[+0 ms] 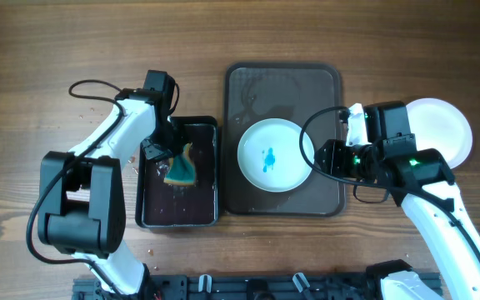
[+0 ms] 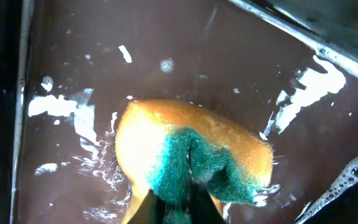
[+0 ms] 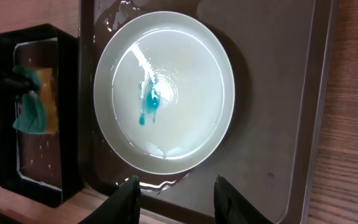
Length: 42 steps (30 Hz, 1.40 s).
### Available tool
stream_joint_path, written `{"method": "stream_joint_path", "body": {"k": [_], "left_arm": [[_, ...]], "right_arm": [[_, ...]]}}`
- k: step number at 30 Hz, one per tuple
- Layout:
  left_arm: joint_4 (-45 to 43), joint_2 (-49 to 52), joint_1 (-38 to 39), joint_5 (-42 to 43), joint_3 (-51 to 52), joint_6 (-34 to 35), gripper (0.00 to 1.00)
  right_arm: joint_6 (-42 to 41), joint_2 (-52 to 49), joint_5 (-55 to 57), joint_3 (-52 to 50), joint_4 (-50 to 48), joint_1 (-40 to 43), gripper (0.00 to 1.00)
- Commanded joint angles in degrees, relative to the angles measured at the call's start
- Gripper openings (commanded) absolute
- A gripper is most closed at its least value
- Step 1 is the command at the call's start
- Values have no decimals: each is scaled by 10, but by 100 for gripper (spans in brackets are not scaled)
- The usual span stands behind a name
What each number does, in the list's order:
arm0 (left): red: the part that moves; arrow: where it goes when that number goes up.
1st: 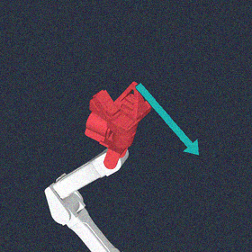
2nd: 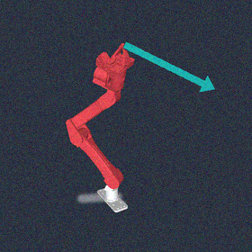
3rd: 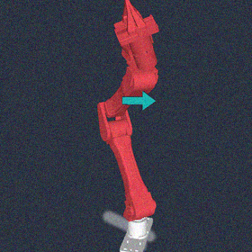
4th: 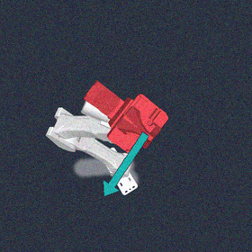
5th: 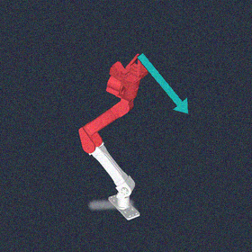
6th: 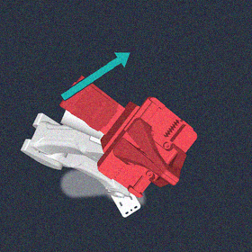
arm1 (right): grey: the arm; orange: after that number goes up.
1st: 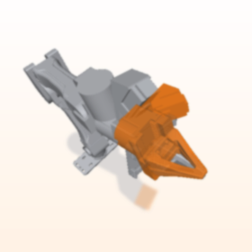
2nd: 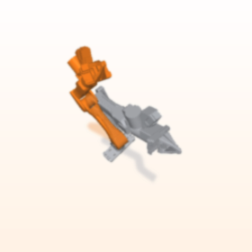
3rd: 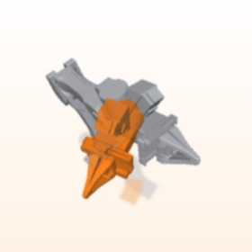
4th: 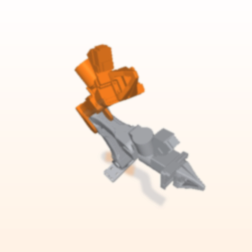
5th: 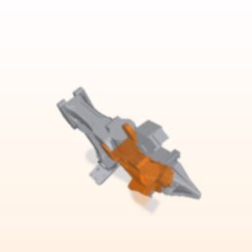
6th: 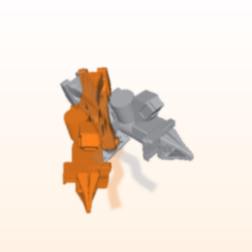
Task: Clean dirty plates on tray and stack at the side
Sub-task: 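Grasp the green sponge in the dark tray with the left gripper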
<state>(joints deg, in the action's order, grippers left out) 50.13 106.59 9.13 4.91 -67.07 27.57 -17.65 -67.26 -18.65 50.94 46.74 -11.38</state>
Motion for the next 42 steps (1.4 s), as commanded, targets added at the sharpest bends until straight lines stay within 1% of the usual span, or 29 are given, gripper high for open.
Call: {"method": "stream_joint_path", "body": {"k": [1, 3, 4, 5, 6, 8, 9, 11, 14, 16, 19, 25, 26, 27, 28, 29, 30, 31, 37, 39, 40, 41, 42], "left_arm": [[23, -3, 1, 23, -15, -34, 4], [40, -18, 0, 23, -28, -34, 4], [51, -29, 0, 23, -38, -34, 9], [61, -37, 0, 23, -46, -34, 24], [69, -44, 0, 23, -52, -34, 34], [92, -63, 0, 24, -64, -34, 51], [102, -71, 0, 24, -65, -34, 57], [126, -82, 0, 23, -65, -34, 61], [163, -83, 0, 24, -63, -34, 64], [172, -83, 5, 24, -49, -34, 69], [156, -83, 18, 23, -14, -33, 70], [50, -83, 47, 38, 90, -31, 70], [36, -83, 50, 38, 101, -32, 68], [14, -83, 54, 38, 117, -31, 56], [0, -83, 56, 38, 125, -31, 40], [-7, -83, 57, 38, 129, -31, 32], [-9, -83, 57, 38, 129, -31, 14], [-10, -83, 56, 38, 129, -31, 5], [27, -85, 55, 38, 102, -32, 4], [49, -87, 55, 38, 82, -32, 6], [61, -90, 55, 38, 72, -32, 14], [71, -93, 55, 38, 62, -32, 28], [78, -96, 54, 38, 54, -32, 35]], "right_arm": [[9, 0, -5, 6, 3, 0, 39], [9, 0, -5, 6, 4, 0, 39], [9, 0, -5, 6, 5, 0, 39], [9, 0, -5, 6, 5, 0, 39], [9, 0, -5, 6, 5, 0, 39], [9, 0, -5, 6, 4, 0, 39], [9, 0, -5, 6, 4, 0, 39], [10, 0, -5, 6, 4, 0, 39], [10, 0, -5, 6, 4, 0, 39], [10, 0, -5, 6, 5, 0, 40], [10, 0, -5, 6, 5, 0, 40], [9, 0, -5, 6, 5, 0, 40], [9, 0, -5, 6, 5, 0, 40], [10, 0, -5, 6, 5, 0, 40], [9, 0, -5, 6, 5, 0, 39], [10, 0, -5, 6, 5, 0, 40], [9, 0, -5, 6, 5, 0, 40], [10, 0, -5, 6, 4, 0, 39], [10, 0, -5, 6, 5, 0, 40], [9, 0, -5, 6, 5, 0, 40], [10, 0, -5, 6, 5, 0, 40], [10, 0, -4, 6, 5, 0, 40], [10, 0, -4, 6, 5, 0, 40]]}}
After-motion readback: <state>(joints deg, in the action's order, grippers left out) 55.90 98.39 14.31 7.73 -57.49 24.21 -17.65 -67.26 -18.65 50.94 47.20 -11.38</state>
